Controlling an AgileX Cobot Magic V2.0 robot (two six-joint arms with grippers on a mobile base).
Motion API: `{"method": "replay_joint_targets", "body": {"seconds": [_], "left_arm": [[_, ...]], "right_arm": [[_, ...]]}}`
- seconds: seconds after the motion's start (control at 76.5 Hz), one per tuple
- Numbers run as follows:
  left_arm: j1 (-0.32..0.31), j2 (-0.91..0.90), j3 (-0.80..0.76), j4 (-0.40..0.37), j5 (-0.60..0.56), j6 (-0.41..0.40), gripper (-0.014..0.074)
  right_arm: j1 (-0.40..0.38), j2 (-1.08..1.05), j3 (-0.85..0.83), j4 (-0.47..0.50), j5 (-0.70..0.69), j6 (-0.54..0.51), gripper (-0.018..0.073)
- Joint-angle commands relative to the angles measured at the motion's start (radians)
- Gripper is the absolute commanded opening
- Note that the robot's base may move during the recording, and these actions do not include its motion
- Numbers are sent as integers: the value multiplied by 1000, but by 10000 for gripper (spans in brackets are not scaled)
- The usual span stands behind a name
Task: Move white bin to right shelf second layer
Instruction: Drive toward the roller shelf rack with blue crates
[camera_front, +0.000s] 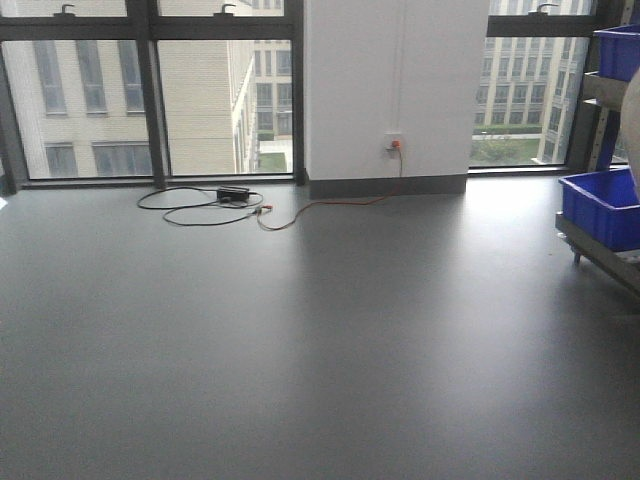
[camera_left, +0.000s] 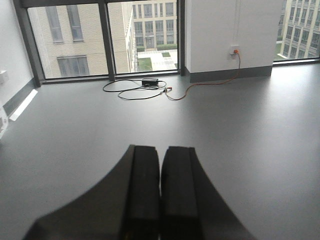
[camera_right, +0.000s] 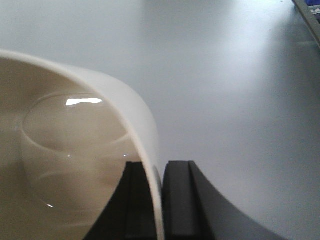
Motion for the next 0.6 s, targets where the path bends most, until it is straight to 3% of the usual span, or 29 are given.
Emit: {"method": "replay_joint_targets", "body": {"seconds": [0.0, 0.588], "left_arm": [[-1, -16, 37, 0, -87, -5, 85], [-1, -16, 37, 0, -87, -5, 85]], "right_arm": [[-5, 6, -31, 9, -87, -4, 48], [-4, 6, -31, 9, -86, -4, 48]]}}
